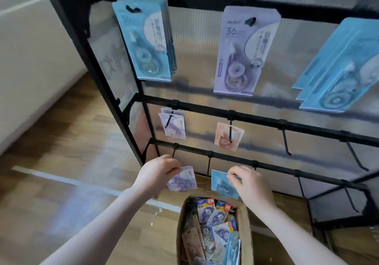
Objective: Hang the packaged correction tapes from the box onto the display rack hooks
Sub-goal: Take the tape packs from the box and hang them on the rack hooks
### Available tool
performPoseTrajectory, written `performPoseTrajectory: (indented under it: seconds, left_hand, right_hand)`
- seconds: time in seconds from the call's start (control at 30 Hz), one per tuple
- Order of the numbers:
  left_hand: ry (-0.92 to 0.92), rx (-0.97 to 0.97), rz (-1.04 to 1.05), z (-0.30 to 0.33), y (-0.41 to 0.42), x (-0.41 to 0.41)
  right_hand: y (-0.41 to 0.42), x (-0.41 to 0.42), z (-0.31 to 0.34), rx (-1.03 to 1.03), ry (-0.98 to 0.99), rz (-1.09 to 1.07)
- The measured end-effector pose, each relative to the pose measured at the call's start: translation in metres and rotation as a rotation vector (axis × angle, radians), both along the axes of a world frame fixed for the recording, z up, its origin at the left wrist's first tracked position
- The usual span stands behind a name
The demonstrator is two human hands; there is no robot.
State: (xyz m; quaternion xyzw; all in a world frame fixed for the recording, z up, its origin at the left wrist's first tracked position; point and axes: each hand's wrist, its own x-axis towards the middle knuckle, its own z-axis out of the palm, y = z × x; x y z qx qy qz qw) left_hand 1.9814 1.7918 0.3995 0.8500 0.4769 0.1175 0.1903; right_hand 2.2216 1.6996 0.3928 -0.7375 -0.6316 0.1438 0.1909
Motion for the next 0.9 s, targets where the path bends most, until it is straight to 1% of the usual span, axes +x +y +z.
performPoseTrajectory:
  seconds: [0.2, 0.4, 0.7, 0.9]
  left_hand:
    - [-0.028, 0.067, -0.035, 0.016, 0.019, -0.036]
    - [-0.086, 0.138, -0.037, 0.021, 0.04, -0.058]
    - [-0.126, 0.253, -0.121, 0.027, 0.095, -0.042]
    - [-0.136, 0.248, -0.128, 0.021, 0.116, -0.03]
  right_hand:
    - [0.033, -0.034, 0.016, 0.058, -0.004, 0.008]
    - [0.057, -0.064, 0.013, 0.079, -0.004, 0.031]
    - [0.066, -0.073, 0.001, 0.071, -0.017, 0.048]
    - [0.069, -0.062, -0.002, 0.063, -0.023, 0.028]
